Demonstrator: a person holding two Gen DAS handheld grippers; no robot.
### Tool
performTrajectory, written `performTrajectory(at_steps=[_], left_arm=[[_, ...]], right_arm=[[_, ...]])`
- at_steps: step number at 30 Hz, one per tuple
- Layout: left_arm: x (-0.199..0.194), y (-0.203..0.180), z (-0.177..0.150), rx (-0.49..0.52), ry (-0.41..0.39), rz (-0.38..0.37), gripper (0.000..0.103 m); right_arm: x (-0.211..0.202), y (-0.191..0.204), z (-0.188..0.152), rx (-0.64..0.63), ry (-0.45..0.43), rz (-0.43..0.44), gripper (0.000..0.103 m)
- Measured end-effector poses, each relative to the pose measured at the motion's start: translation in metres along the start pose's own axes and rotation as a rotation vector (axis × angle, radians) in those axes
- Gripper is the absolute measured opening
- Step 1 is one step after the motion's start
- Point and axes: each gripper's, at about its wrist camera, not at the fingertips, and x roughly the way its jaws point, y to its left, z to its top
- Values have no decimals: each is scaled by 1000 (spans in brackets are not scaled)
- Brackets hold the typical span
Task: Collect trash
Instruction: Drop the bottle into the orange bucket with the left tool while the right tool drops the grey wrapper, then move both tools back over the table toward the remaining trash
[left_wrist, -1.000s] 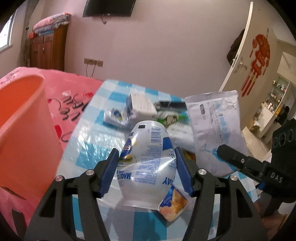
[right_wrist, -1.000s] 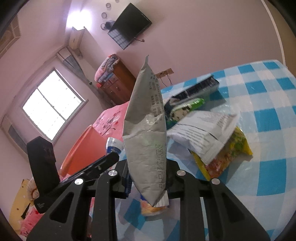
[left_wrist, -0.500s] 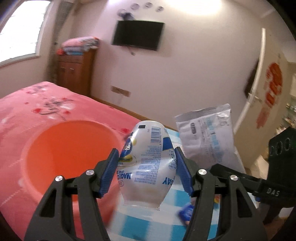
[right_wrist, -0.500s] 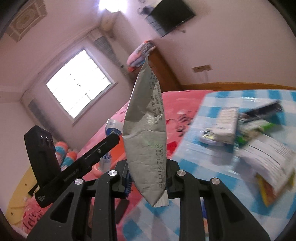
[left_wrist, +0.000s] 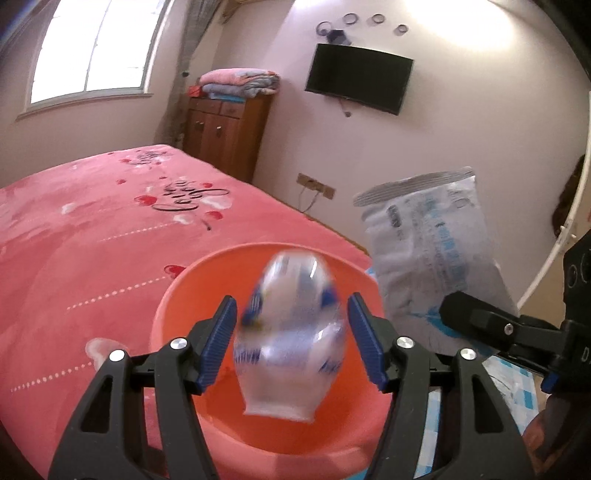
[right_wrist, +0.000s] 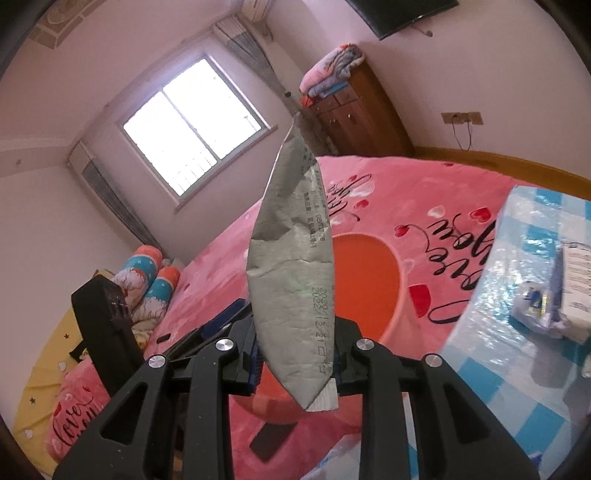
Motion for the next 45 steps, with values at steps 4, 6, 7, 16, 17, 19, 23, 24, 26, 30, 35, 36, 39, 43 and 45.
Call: performTrajectory(at_steps=[4,6,7,16,17,19,23,24,26,30,35,36,39,43,45], left_arm=[[2,6,-5,-9,8,27,80],[1,7,-6,4,3,47,84],[1,7,-6,6,-4,50,85],[-21,-16,-10,71,-74,21,90],[-23,-21,-11,81,-81,17,90],[-27,-31,-13,110,-97,4,90],[-31,-47,-17,134,-104,-28,90],[-32,-50,-19,135,-103,-40,90],[-32,-58,-22,135,-95,-66,90],[-30,-71,-29,143,-79,-96,90],[-26,-86,-37,154,-47,-129,90],[-26,-88,-39,157,-44,-132,91],[-23,-95,-44,169,-13,-140,91],[-15,-105,-51,165,53,-165,91],[-13,-110,-55,178,60,-170,91]], right_arm=[[7,-3,-2,22,-5,-4,67],[1,-4,-5,15,-26,-26,73],[-5,-6,-7,9,-43,-50,76],[-50,-15,-37,-36,-153,-221,89],[-53,-16,-41,-37,-159,-232,89],[-62,-23,-51,-33,-170,-270,89],[-76,-35,-66,-17,-183,-314,89],[-81,-38,-69,-15,-188,-330,89],[-89,-44,-74,-13,-200,-351,89],[-103,-56,-81,7,-218,-382,92],[-114,-67,-88,15,-243,-407,96],[-116,-68,-88,14,-244,-412,96],[-122,-71,-93,13,-252,-422,96],[-130,-73,-96,14,-270,-428,96],[-134,-74,-98,5,-279,-440,96]])
